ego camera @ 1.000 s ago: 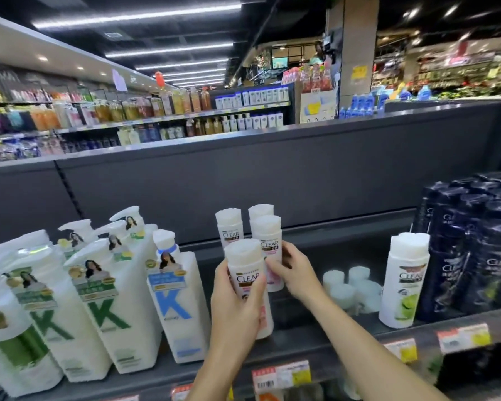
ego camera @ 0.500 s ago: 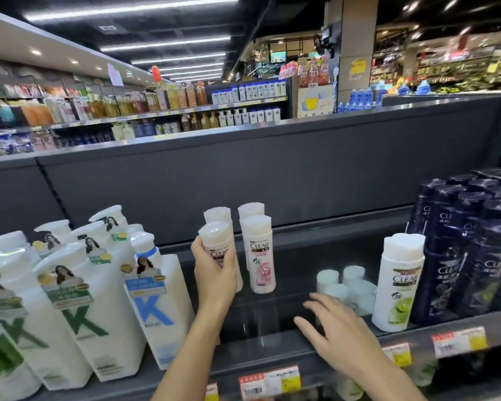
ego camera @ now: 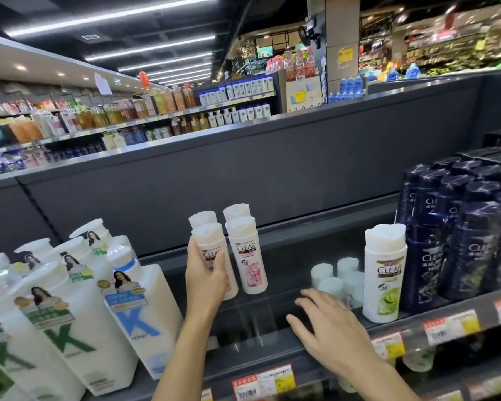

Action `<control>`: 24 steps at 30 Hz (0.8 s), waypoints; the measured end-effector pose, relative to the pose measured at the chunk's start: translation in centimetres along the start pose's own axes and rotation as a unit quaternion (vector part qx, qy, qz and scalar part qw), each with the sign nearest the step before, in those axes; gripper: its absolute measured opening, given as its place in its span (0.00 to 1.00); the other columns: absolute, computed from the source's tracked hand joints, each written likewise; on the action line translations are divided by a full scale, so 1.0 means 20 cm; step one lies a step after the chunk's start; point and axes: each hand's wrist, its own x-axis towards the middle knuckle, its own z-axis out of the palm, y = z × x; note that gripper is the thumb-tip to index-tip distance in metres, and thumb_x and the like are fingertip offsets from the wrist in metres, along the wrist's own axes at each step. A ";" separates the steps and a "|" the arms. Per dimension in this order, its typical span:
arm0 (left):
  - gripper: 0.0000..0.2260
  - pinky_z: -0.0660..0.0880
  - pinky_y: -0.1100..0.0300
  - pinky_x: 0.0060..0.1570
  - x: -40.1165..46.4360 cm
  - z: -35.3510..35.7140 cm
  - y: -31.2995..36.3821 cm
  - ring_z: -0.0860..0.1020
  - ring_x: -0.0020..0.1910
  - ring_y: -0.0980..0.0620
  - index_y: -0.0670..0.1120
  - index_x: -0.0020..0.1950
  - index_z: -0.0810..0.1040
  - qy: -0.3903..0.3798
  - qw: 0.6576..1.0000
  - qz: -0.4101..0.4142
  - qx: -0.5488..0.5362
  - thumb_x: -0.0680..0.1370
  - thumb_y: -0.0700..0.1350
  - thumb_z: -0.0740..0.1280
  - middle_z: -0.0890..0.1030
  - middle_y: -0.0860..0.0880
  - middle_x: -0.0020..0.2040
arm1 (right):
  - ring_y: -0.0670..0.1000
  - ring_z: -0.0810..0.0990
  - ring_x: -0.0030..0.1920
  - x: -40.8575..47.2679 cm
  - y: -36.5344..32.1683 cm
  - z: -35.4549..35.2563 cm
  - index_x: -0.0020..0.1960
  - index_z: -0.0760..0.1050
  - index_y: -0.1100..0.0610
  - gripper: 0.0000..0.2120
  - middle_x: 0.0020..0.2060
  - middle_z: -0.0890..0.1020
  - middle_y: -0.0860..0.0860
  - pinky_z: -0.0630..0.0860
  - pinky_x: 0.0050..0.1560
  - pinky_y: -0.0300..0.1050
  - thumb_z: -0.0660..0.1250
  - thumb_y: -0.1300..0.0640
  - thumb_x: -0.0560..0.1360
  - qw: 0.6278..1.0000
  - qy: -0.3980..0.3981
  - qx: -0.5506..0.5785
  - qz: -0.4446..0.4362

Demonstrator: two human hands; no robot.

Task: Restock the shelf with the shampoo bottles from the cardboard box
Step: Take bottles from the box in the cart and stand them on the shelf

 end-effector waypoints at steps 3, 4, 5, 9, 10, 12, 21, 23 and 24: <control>0.27 0.75 0.49 0.61 -0.02 0.00 0.00 0.77 0.62 0.56 0.58 0.74 0.60 0.016 1.000 -0.022 -0.002 0.79 0.41 0.65 0.78 0.56 0.62 | 0.44 0.63 0.73 -0.01 -0.01 -0.01 0.71 0.68 0.46 0.26 0.73 0.66 0.42 0.61 0.72 0.44 0.49 0.36 0.80 1.000 0.011 -0.005 -0.011; 0.32 0.72 0.47 0.65 -0.03 0.00 0.00 0.73 0.67 0.53 0.58 0.78 0.53 0.022 0.999 -0.036 -0.002 0.79 0.42 0.65 0.74 0.54 0.68 | 0.45 0.63 0.73 -0.01 -0.01 -0.02 0.71 0.68 0.47 0.25 0.72 0.67 0.43 0.61 0.72 0.44 0.49 0.37 0.80 1.000 0.014 -0.009 -0.015; 0.35 0.68 0.46 0.69 -0.05 0.00 0.00 0.69 0.72 0.52 0.57 0.79 0.48 0.032 0.998 -0.046 0.002 0.79 0.44 0.66 0.69 0.53 0.73 | 0.45 0.64 0.73 -0.02 -0.02 -0.02 0.71 0.69 0.48 0.25 0.72 0.68 0.43 0.61 0.71 0.43 0.50 0.38 0.81 1.000 0.018 -0.009 -0.018; 0.28 0.65 0.59 0.71 -0.18 0.02 0.03 0.64 0.70 0.66 0.51 0.75 0.59 0.093 0.993 0.045 0.062 0.78 0.43 0.66 0.65 0.51 0.74 | 0.46 0.65 0.73 -0.02 -0.03 -0.02 0.72 0.68 0.49 0.24 0.72 0.68 0.46 0.61 0.72 0.44 0.51 0.40 0.81 1.000 0.024 -0.003 -0.019; 0.26 0.68 0.56 0.69 -0.22 0.03 0.05 0.66 0.70 0.64 0.51 0.74 0.62 0.095 0.991 0.074 0.067 0.78 0.42 0.66 0.68 0.51 0.72 | 0.47 0.65 0.73 -0.03 -0.03 -0.02 0.72 0.69 0.50 0.24 0.72 0.69 0.47 0.61 0.72 0.45 0.52 0.40 0.81 0.999 0.028 -0.006 -0.021; 0.28 0.68 0.48 0.70 -0.31 0.05 0.06 0.66 0.73 0.55 0.50 0.75 0.61 0.074 0.986 0.126 0.075 0.77 0.41 0.67 0.67 0.51 0.74 | 0.50 0.67 0.71 -0.06 -0.03 -0.01 0.71 0.69 0.52 0.24 0.71 0.71 0.49 0.61 0.72 0.47 0.53 0.40 0.81 0.999 0.044 -0.017 -0.024; 0.16 0.73 0.55 0.58 -0.94 0.39 0.10 0.78 0.58 0.49 0.41 0.61 0.79 -0.265 0.855 0.431 0.115 0.76 0.44 0.62 0.82 0.45 0.58 | 0.54 0.73 0.67 -0.86 0.16 0.03 0.64 0.75 0.60 0.17 0.65 0.76 0.55 0.67 0.69 0.48 0.64 0.54 0.78 0.984 0.169 0.036 0.042; 0.15 0.75 0.54 0.54 -1.16 0.54 0.03 0.80 0.54 0.48 0.44 0.57 0.80 -0.394 0.809 0.416 0.127 0.77 0.47 0.59 0.83 0.47 0.54 | 0.52 0.73 0.64 -1.17 0.26 0.06 0.61 0.77 0.60 0.15 0.63 0.78 0.56 0.69 0.67 0.44 0.64 0.56 0.77 0.972 0.188 0.044 0.132; 0.14 0.75 0.55 0.52 -1.29 0.61 -0.01 0.80 0.52 0.47 0.45 0.55 0.80 -0.450 0.790 0.397 0.128 0.77 0.48 0.60 0.83 0.48 0.52 | 0.51 0.74 0.60 -1.33 0.32 0.08 0.60 0.77 0.60 0.14 0.59 0.80 0.56 0.68 0.63 0.42 0.64 0.56 0.77 0.962 0.184 0.056 0.194</control>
